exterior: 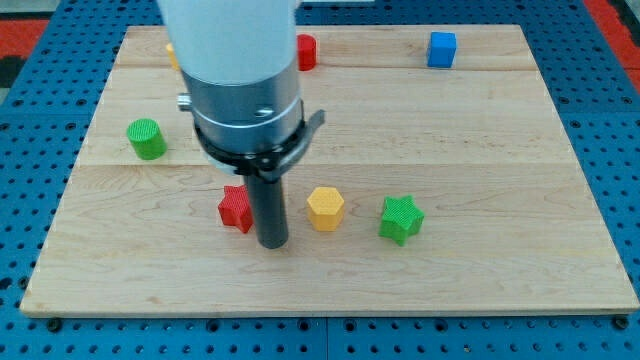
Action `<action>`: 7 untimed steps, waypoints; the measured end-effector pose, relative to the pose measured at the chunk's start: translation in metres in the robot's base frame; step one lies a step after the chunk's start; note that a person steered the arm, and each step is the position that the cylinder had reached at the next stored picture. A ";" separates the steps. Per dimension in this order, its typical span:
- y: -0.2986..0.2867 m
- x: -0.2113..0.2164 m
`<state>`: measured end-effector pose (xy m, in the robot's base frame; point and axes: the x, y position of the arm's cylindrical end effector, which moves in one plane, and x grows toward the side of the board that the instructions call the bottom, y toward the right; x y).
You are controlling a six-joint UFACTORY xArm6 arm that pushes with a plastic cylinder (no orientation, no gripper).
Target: Move the yellow hexagon diagonally to the green the star
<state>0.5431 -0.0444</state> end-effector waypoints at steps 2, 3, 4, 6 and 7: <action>0.117 -0.077; 0.172 -0.108; 0.182 -0.115; 0.154 -0.125; 0.166 -0.157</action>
<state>0.3857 0.1218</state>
